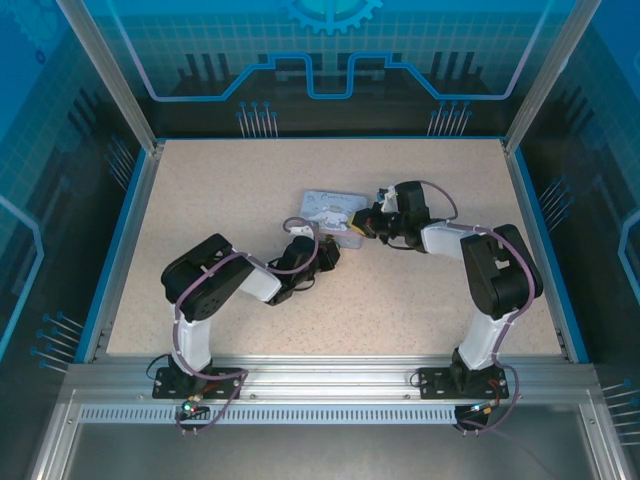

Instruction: Unlock a padlock with a key

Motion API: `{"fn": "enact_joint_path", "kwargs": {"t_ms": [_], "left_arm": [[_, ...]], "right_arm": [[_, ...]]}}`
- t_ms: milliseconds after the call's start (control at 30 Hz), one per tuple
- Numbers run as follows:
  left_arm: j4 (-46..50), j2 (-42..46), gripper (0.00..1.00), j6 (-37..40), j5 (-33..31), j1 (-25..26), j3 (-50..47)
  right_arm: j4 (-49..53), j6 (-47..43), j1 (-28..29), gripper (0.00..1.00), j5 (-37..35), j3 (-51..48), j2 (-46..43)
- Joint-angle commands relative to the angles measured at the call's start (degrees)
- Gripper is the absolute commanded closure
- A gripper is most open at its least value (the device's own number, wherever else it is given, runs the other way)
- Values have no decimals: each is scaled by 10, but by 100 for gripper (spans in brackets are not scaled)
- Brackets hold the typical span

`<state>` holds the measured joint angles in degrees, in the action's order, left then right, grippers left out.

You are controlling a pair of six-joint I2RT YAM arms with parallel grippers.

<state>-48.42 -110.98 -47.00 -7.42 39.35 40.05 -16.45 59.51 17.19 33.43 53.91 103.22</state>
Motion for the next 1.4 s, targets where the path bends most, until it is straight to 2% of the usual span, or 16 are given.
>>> {"fn": "enact_joint_path", "kwargs": {"t_ms": [0, 100, 300, 567, 733, 1033, 1367], "left_arm": [[39, 26, 93, -23, 35, -9, 6], [51, 39, 100, -39, 68, -18, 9], [30, 52, 100, -88, 158, -44, 7], [80, 76, 100, -127, 193, -59, 16], [47, 69, 100, -170, 211, -74, 8], [-57, 33, 100, -250, 250, -99, -14], [-63, 61, 100, -255, 246, -99, -30]], "right_arm": [[23, -9, -6, 100, -1, 14, 11], [26, -9, -6, 100, 1, 20, 9], [43, -14, -9, 100, 5, 34, -4], [53, -4, -20, 100, 13, 41, -60], [64, -1, -19, 100, 11, 32, -105], [58, 15, -7, 100, -7, -68, -190], [-28, 71, 8, 100, -36, -210, -282]]}}
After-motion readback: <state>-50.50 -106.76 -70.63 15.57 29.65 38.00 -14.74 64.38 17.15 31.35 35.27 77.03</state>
